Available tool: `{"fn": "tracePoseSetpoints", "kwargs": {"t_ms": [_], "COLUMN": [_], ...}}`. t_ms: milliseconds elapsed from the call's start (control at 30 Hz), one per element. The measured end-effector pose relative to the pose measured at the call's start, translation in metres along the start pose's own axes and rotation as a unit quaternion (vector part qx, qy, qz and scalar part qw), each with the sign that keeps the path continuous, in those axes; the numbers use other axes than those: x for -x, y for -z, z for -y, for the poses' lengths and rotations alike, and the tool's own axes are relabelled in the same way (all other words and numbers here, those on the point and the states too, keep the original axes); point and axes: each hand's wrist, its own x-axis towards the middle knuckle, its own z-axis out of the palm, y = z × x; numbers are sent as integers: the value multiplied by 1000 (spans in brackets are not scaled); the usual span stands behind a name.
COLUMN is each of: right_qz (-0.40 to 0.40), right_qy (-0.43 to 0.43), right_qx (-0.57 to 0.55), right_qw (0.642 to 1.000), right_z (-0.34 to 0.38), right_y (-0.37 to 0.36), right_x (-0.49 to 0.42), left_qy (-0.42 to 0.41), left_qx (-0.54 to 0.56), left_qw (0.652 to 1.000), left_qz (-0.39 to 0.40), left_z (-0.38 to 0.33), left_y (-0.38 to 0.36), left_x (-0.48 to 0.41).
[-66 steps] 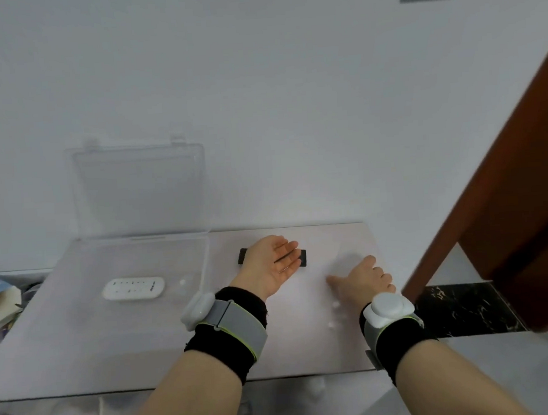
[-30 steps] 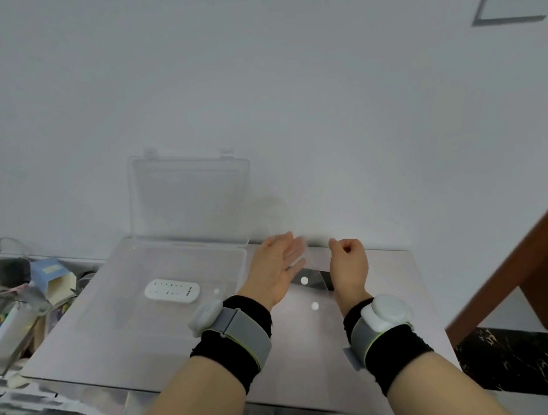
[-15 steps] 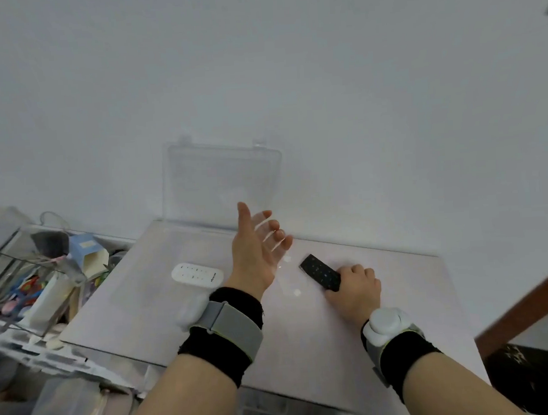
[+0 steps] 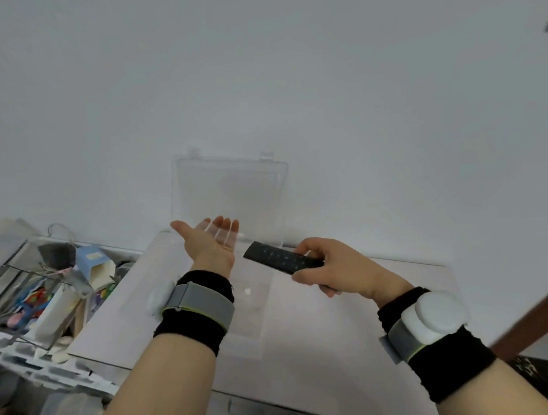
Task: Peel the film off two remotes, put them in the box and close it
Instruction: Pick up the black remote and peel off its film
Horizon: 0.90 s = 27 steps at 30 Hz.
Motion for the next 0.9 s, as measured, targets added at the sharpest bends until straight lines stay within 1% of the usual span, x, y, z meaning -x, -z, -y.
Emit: {"fn": "tracePoseSetpoints", "kwargs": {"t_ms": [67, 133, 233, 333, 400, 533, 633, 700, 733, 833, 900], "right_qz": [-11, -26, -41, -46, -24, 85, 99, 89, 67, -17, -40], "right_qy": [-9, -11, -11, -3, -8, 9, 21, 26, 29, 35, 42], "right_qx": [41, 53, 55, 28, -2, -99, -158, -202, -201, -138, -124], "right_qw": [999, 998, 998, 999, 1000, 991, 982, 975, 977, 990, 991], "right_z": [4, 7, 12, 16, 16, 8, 1, 5, 8, 13, 14], "right_y": [-8, -14, -22, -32, -33, -23, -19, -21, -22, -30, -37], "right_x": [-4, -8, -14, -19, -18, -13, -14, -15, -15, -18, -21], "left_qy": [9, 10, 19, 31, 35, 42, 53, 63, 71, 87, 96], "left_qx": [-4, -16, -8, 4, 16, 56, 67, 72, 72, 61, 47], "left_qw": [1000, 1000, 1000, 999, 999, 998, 996, 995, 995, 994, 993], "left_qz": [4, 6, 20, 30, 22, 0, -1, 11, 17, 34, 48], "left_z": [3, 7, 16, 22, 19, 3, -2, -1, 0, 6, 10], "left_y": [2, 3, 3, 3, 7, 21, 25, 22, 20, 15, 13], "left_x": [2, 5, 9, 13, 10, -2, -2, 4, 7, 15, 21]}}
